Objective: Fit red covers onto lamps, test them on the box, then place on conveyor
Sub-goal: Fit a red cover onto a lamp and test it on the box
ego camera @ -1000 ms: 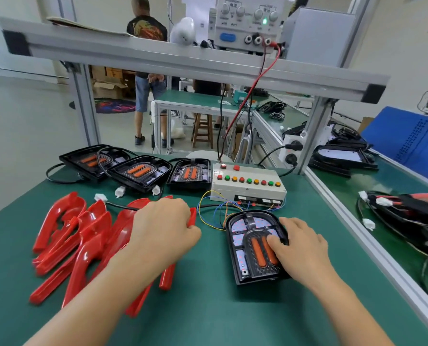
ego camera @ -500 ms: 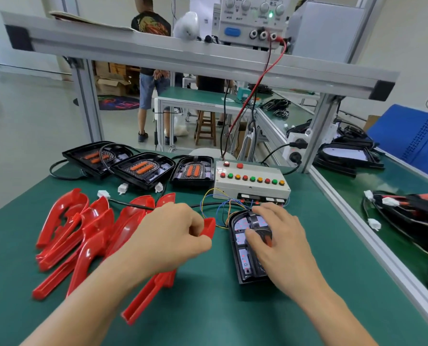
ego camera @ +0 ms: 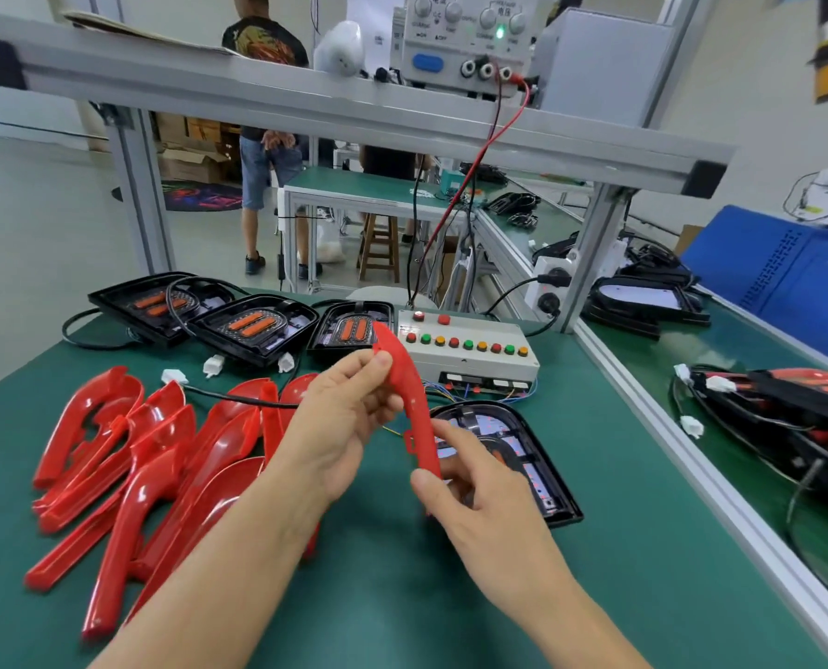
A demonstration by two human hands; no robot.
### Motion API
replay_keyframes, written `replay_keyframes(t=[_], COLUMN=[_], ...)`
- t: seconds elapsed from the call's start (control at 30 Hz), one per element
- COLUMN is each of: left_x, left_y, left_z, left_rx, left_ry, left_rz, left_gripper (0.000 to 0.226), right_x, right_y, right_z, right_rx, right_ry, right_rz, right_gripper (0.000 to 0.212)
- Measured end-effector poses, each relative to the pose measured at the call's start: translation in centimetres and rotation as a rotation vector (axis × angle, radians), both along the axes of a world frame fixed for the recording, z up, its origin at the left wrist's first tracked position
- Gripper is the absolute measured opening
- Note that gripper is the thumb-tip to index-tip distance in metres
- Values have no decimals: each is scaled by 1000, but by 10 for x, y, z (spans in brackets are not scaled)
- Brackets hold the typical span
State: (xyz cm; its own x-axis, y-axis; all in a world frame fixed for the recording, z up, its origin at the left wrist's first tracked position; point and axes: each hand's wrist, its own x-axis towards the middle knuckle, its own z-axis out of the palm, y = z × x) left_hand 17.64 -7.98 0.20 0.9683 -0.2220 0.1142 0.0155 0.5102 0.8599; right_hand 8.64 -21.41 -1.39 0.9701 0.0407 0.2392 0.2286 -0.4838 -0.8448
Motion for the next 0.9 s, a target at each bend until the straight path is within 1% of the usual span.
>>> replay_keyframes(t=[0.1,0.17,0.2,0.27,0.33,0.37,0.43,0.47,0.5,0.57,0.63,0.7,0.77,0.8,0.9], left_x=[3,7,9,18,26,29,36,40,44,48,51,54,55,55,58], left_y=[-15,-25,-30,-38,-46,-51,-61,-65,-67,-69,-70,-72,-76,-78,-79], left_z=[-5,-6,-6,-9,-14,-17,-27,-32,-36,-40,-42,-42,-40,-39,-38], left_rx=[-80,-33,49,279,471,558,755,856,952,1094,1183,1211,1160,1091,847], left_ry=[46,51,43,15,-38,-59,-73,-72,-71,-46,-10,6,52,96,246], left_rz=[-61,-80,-55,73,160,145,84,63,45,-10,-43,-50,-67,-74,-59], left_gripper=[9,10,11,14,13,14,25,29,28,14,4,7,7,10,26], right_x=[4,6,7,9,12,12,12,11,10,9,9,9,9,9,9], right_y=[-11,-23,-31,-50,-69,-76,-83,-84,-85,-86,-89,-92,-93,-94,-98], right_z=[3,7,9,15,18,18,17,16,15,14,14,13,12,13,12], right_rx=[-26,-101,-151,-255,-372,-442,-570,-611,-633,-652,-670,-668,-667,-670,-660], right_ry=[-23,-44,-61,-75,-44,-21,22,41,57,83,104,128,148,154,160], right_rz=[-44,-86,-114,-183,-243,-263,-288,-295,-301,-313,-312,-305,-295,-291,-281], right_gripper=[39,36,34,28,19,18,18,18,19,17,15,14,15,16,18])
